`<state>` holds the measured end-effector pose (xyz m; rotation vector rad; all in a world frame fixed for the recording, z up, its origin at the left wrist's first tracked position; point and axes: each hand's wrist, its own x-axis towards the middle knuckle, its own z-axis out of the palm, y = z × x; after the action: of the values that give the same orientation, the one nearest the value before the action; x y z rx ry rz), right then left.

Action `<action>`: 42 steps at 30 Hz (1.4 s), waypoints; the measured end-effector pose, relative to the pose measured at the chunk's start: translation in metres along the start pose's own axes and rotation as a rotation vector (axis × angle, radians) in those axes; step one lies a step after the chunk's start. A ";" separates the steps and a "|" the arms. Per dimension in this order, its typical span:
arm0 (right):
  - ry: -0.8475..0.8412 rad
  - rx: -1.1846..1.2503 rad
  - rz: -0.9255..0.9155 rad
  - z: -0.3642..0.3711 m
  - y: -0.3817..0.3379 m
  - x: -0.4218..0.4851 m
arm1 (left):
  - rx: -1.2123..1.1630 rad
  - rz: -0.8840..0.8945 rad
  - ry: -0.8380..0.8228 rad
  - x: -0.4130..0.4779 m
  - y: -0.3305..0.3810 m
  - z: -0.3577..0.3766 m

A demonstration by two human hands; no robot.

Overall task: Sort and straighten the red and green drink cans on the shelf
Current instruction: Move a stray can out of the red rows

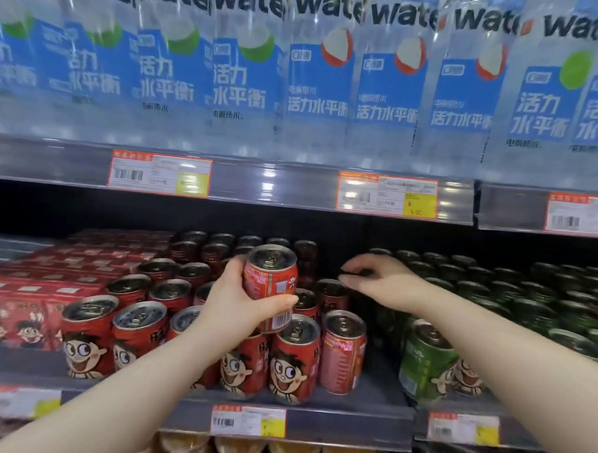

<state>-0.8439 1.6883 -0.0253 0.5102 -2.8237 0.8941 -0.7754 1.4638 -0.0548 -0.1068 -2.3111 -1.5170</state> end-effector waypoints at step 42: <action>-0.284 -0.006 0.056 0.053 -0.012 0.105 | 0.719 -0.129 -0.187 0.032 -0.031 0.004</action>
<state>-0.9396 1.6195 -0.0381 0.6036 -3.1082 0.8865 -0.8142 1.4503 -0.0725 0.0981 -2.9098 -0.6618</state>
